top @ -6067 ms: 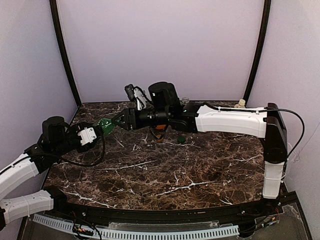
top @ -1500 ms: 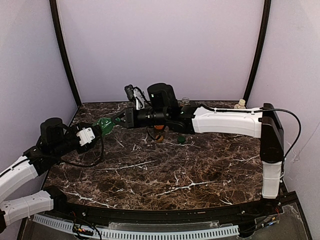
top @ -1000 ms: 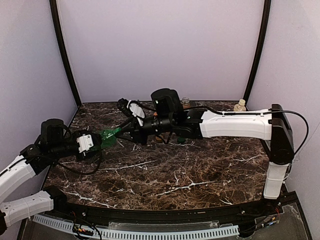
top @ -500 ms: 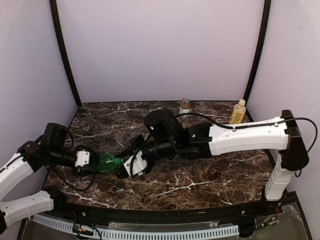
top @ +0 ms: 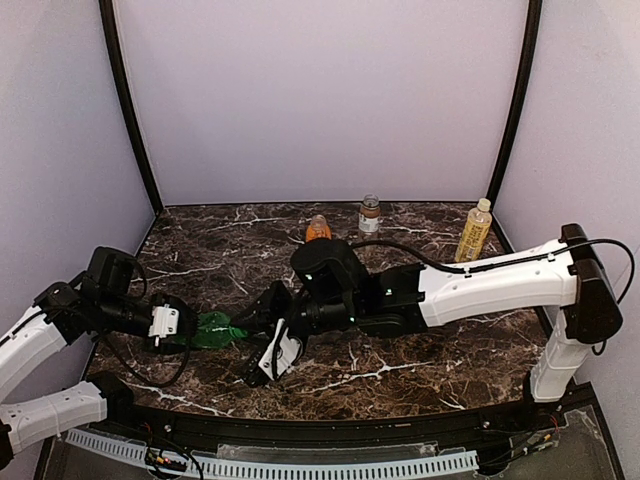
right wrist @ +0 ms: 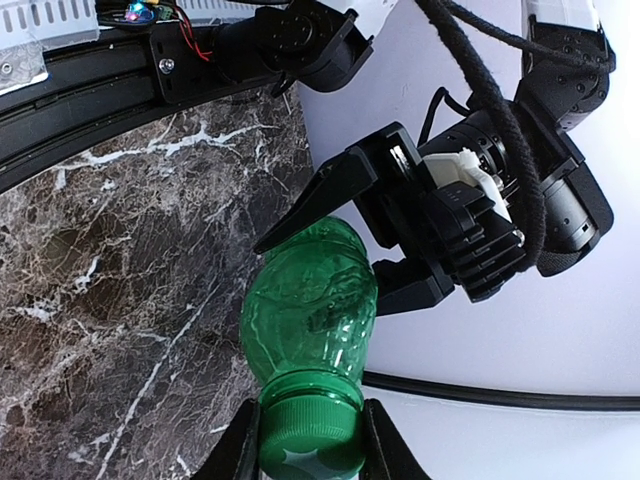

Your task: Unscrew the bottle caps

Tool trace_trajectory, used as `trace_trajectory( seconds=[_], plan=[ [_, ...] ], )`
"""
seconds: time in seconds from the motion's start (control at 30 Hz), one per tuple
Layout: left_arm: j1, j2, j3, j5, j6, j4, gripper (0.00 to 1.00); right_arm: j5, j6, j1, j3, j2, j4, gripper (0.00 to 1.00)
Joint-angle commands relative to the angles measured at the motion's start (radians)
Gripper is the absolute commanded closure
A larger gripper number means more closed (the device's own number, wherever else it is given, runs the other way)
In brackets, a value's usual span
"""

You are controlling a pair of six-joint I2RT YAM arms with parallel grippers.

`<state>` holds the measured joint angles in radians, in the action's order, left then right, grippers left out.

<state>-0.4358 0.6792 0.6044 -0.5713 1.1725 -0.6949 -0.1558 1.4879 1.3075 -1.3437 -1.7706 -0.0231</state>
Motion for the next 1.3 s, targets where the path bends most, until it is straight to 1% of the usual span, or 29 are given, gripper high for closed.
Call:
trace_trajectory(
  seconds=[0.0,0.03,0.07,0.1,0.13,0.23,0.3,0.33,0.37,0.4,0.43,0.47,0.5,0.57,0.6,0.67,0.73,0.77,0.8,0.83,0.87,0.9,0.97,1.03,1.2,1.27],
  plan=[
    [-0.007,-0.013,0.001,-0.071,0.005,-0.055,0.99,0.067,-0.026,-0.010,0.012,0.032,-0.153,0.60],
    [-0.007,-0.014,0.001,-0.069,-0.002,-0.047,0.99,0.067,-0.047,-0.010,0.013,0.035,-0.170,0.50],
    [-0.007,-0.015,0.001,-0.065,-0.015,-0.031,0.99,0.067,-0.069,-0.010,0.016,0.037,-0.187,0.43],
    [-0.007,-0.016,0.000,-0.055,-0.021,-0.024,0.99,0.067,-0.095,-0.010,0.018,0.040,-0.202,0.38],
    [-0.007,-0.017,-0.001,-0.048,-0.038,-0.006,0.99,0.068,-0.125,-0.011,0.025,0.047,-0.221,0.34],
    [-0.007,-0.020,-0.015,0.011,-0.092,0.054,0.99,0.054,-0.216,-0.015,0.051,0.076,-0.251,0.27],
    [-0.007,-0.023,-0.030,0.072,-0.168,0.145,0.99,0.045,-0.291,-0.018,0.073,0.100,-0.275,0.20],
    [-0.007,-0.027,-0.036,0.097,-0.226,0.220,0.99,0.043,-0.332,-0.021,0.085,0.112,-0.290,0.11],
    [-0.007,-0.028,-0.048,0.145,-0.250,0.259,0.99,0.043,-0.388,-0.026,0.093,0.123,-0.305,0.03],
    [-0.007,-0.033,-0.055,0.169,-0.297,0.338,0.99,0.041,-0.487,-0.033,0.095,0.133,-0.317,0.02],
    [-0.007,-0.034,-0.068,0.214,-0.316,0.373,0.99,0.032,-0.572,-0.045,0.091,0.140,-0.320,0.01],
    [-0.007,-0.036,-0.073,0.231,-0.337,0.434,0.99,0.015,-0.682,-0.064,0.083,0.146,-0.315,0.01],
    [-0.007,-0.036,-0.086,0.263,-0.340,0.458,0.99,-0.020,-0.793,-0.094,0.071,0.149,-0.305,0.02],
    [-0.007,-0.035,-0.106,0.328,-0.342,0.528,0.99,-0.113,-0.995,-0.141,0.059,0.155,-0.295,0.01],
    [-0.007,-0.034,-0.112,0.383,-0.342,0.573,0.99,-0.169,-1.069,-0.159,0.059,0.156,-0.302,0.01],
    [-0.007,-0.028,-0.130,0.463,-0.337,0.635,0.99,-0.253,-1.210,-0.188,0.070,0.151,-0.349,0.01],
    [-0.007,-0.023,-0.142,0.524,-0.323,0.694,0.99,-0.267,-1.414,-0.217,0.056,0.123,-0.399,0.01],
    [-0.007,-0.022,-0.146,0.540,-0.310,0.725,0.99,-0.251,-1.535,-0.233,0.030,0.095,-0.402,0.03],
    [-0.007,-0.021,-0.149,0.554,-0.303,0.738,0.99,-0.213,-1.671,-0.247,-0.009,0.062,-0.368,0.06],
    [-0.007,-0.018,-0.150,0.577,-0.292,0.755,0.99,-0.160,-1.801,-0.262,-0.064,0.028,-0.307,0.12],
    [-0.007,-0.017,-0.152,0.599,-0.284,0.761,0.99,-0.138,-1.905,-0.272,-0.121,-0.011,-0.222,0.19],
    [-0.008,-0.013,-0.154,0.606,-0.264,0.766,0.99,-0.133,-1.989,-0.280,-0.167,-0.042,-0.177,0.23],
    [-0.010,-0.009,-0.157,0.617,-0.232,0.771,0.99,-0.153,-2.092,-0.281,-0.222,-0.089,-0.167,0.28],
    [-0.012,-0.006,-0.161,0.620,-0.213,0.772,0.99,-0.165,-2.133,-0.271,-0.240,-0.117,-0.205,0.30],
    [-0.017,-0.002,-0.164,0.605,-0.205,0.771,0.99,-0.120,-2.137,-0.252,-0.304,-0.167,-0.188,0.32],
    [-0.017,-0.002,-0.164,0.598,-0.205,0.767,0.99,-0.105,-2.134,-0.246,-0.334,-0.185,-0.158,0.35]
  ],
)
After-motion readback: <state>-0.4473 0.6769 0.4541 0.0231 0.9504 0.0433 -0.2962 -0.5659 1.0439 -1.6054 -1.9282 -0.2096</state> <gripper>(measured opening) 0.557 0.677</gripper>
